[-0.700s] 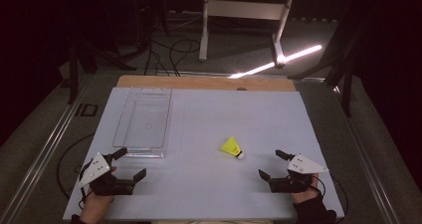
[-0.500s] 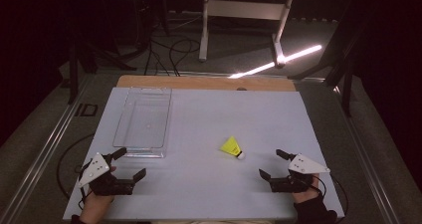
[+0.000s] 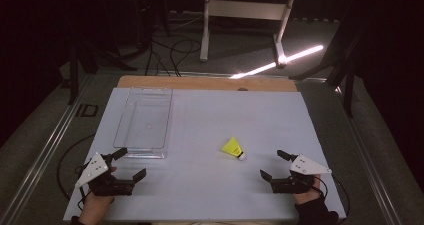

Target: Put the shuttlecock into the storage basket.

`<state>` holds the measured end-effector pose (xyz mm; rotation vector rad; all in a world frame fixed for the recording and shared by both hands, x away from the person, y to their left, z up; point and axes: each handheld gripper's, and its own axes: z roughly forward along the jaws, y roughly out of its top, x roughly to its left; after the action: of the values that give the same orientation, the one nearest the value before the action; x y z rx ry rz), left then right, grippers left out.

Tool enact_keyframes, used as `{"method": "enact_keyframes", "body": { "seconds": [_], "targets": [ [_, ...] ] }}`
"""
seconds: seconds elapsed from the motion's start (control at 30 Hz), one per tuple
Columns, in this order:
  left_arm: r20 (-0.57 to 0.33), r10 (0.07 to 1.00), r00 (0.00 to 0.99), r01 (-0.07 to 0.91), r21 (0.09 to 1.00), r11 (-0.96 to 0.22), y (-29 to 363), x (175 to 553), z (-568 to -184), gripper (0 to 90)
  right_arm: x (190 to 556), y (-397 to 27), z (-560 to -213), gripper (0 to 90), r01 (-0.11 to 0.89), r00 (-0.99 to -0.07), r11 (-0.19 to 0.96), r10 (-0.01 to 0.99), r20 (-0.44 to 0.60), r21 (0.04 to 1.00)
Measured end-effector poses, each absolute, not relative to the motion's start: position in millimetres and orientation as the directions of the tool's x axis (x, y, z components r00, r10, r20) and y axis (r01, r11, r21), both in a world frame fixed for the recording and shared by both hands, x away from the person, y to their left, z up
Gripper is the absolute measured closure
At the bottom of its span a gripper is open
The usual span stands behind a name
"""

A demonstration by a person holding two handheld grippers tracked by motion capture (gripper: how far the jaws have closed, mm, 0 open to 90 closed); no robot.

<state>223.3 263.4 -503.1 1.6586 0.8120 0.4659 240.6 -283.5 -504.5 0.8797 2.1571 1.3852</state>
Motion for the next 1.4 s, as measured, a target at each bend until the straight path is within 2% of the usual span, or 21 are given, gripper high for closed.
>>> {"method": "enact_keyframes", "body": {
  "seconds": [0.37, 0.93, 1.03, 1.4],
  "targets": [
    [-0.132, 0.685, 0.716, 0.286, 0.951, -0.115, 258.8, 228.2, -491.0, 0.1, 240.8, -283.0, -502.6, 8.0, 0.271, -0.706, 0.293, 0.708, -0.018, 0.917],
    [-0.092, 0.557, 0.825, 0.307, 0.902, -0.305, 254.2, 238.5, -449.2, 0.0, 241.1, -282.7, -502.0, 8.0, 0.270, -0.716, 0.288, 0.698, -0.009, 0.919],
    [-0.067, 0.543, 0.837, 0.309, 0.877, -0.367, 251.0, 240.3, -444.1, 0.0, 241.7, -282.6, -502.5, 8.0, 0.273, -0.719, 0.290, 0.695, -0.006, 0.918],
    [-0.066, 0.514, 0.855, 0.348, 0.808, -0.475, 239.0, 245.2, -436.2, 0.0, 241.5, -282.6, -502.2, 8.0, 0.272, -0.724, 0.284, 0.690, 0.001, 0.919]
  ]
}}
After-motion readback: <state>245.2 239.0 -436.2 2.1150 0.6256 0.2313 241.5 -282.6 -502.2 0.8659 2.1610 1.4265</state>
